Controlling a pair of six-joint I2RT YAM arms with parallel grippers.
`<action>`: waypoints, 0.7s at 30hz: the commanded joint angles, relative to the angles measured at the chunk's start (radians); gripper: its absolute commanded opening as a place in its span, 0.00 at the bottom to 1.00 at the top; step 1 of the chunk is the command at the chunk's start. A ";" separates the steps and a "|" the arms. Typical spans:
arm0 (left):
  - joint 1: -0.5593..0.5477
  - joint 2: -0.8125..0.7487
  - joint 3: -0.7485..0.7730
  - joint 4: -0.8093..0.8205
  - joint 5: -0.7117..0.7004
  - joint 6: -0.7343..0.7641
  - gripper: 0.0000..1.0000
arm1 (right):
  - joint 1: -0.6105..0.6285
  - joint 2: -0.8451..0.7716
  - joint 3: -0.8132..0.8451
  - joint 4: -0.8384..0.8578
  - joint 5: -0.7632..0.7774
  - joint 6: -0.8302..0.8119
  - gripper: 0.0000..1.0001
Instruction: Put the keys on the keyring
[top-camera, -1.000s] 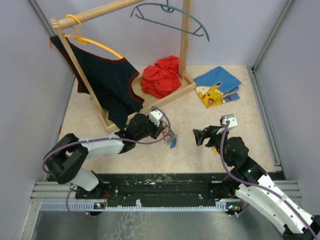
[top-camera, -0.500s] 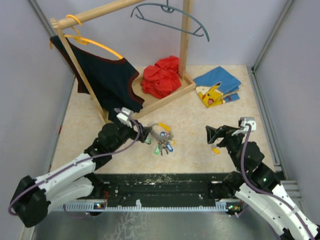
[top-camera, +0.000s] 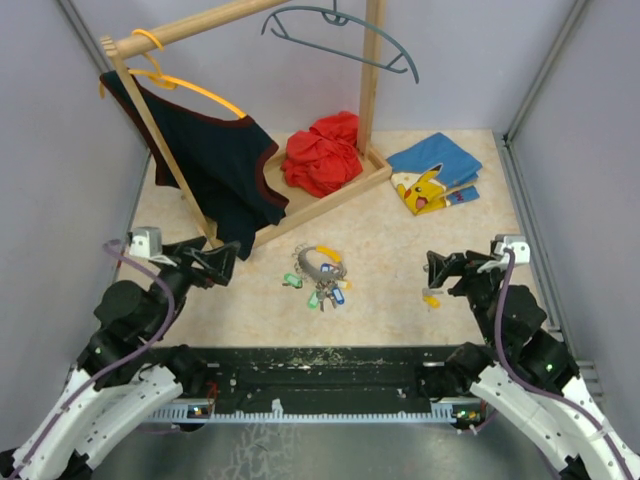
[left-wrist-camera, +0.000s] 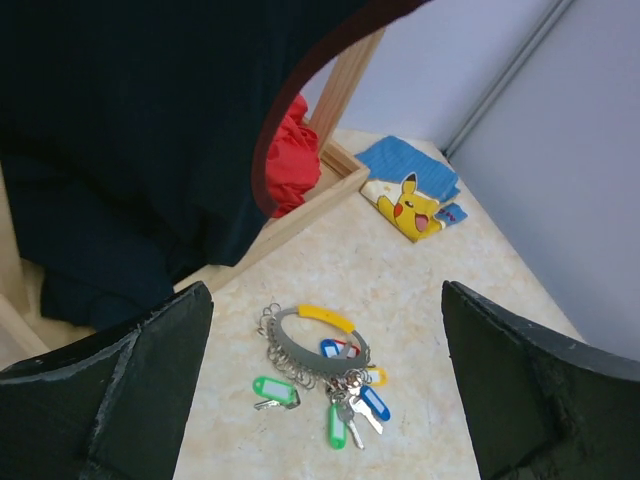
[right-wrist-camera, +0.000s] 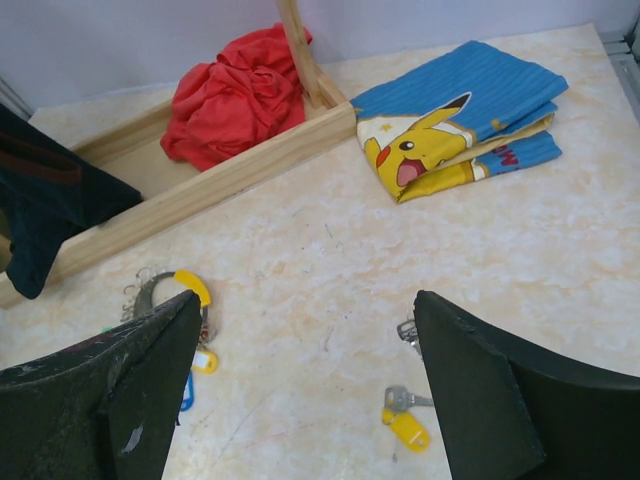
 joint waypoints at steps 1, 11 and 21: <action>0.005 -0.034 0.067 -0.201 -0.041 0.077 1.00 | -0.005 -0.044 -0.001 0.003 0.033 -0.051 0.87; 0.047 -0.054 0.024 -0.178 0.026 0.113 1.00 | -0.005 -0.067 -0.009 -0.010 0.025 -0.055 0.88; 0.139 -0.087 -0.002 -0.147 0.124 0.152 1.00 | -0.005 -0.064 -0.014 -0.004 0.019 -0.055 0.88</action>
